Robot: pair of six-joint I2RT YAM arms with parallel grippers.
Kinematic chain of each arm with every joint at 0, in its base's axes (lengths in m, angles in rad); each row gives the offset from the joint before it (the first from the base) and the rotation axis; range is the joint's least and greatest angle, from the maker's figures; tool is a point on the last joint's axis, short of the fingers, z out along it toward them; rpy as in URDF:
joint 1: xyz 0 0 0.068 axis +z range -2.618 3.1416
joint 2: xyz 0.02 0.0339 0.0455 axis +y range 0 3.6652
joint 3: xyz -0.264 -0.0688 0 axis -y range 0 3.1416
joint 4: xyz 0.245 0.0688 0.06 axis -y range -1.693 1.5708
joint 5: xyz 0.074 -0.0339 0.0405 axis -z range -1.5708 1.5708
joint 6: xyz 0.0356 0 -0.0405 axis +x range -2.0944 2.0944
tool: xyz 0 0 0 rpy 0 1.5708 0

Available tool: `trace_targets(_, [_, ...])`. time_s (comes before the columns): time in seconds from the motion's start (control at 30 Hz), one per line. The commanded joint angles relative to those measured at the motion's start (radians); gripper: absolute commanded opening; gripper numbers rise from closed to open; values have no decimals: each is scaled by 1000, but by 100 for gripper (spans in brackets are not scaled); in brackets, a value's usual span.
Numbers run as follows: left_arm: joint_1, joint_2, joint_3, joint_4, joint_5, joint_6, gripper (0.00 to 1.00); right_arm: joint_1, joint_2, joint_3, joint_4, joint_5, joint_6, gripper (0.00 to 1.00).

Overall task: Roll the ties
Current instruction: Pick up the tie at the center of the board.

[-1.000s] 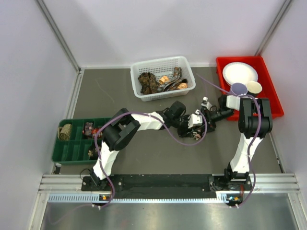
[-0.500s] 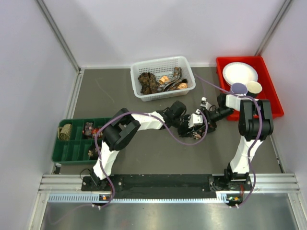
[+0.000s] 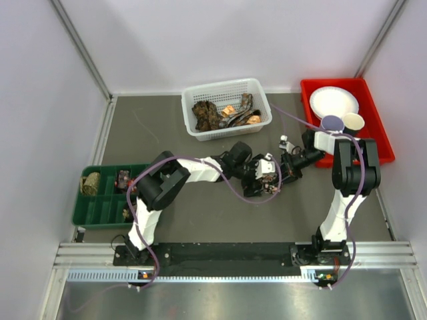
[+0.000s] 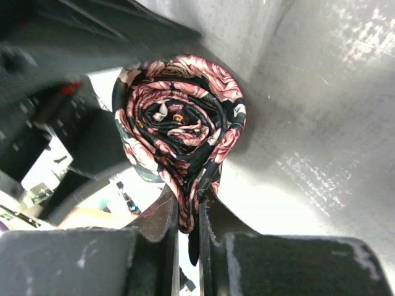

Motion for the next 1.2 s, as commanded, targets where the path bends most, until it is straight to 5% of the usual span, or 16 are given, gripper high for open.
trace_targets(0.0, [48, -37, -85, -163, -22, 40, 99, 3, -2, 29, 33, 49, -18, 0])
trace_targets(0.3, [37, -33, -24, -170, 27, 218, 99, 14, -8, 32, -2, -37, -75, 0])
trace_targets(0.47, [39, -1, -38, -106, 148, 180, 99, 18, -10, 32, -8, -36, -73, 0])
trace_targets(0.63, [46, -13, 36, -201, 109, 100, 99, 21, -45, 29, -7, -10, -90, 0])
trace_targets(0.8, [46, -145, -120, -45, -68, 156, 99, 35, -59, 24, -19, -10, -112, 0])
trace_targets(0.93, [78, -363, -371, 365, -45, 191, 99, 50, -66, 24, -25, -5, -134, 0])
trace_targets(1.0, [77, -399, -442, 448, -53, 131, 99, 55, -68, 24, -24, -8, -136, 0])
trace_targets(1.17, [88, -309, -122, -262, 100, 262, 99, 61, -77, 24, -25, -52, -145, 0])
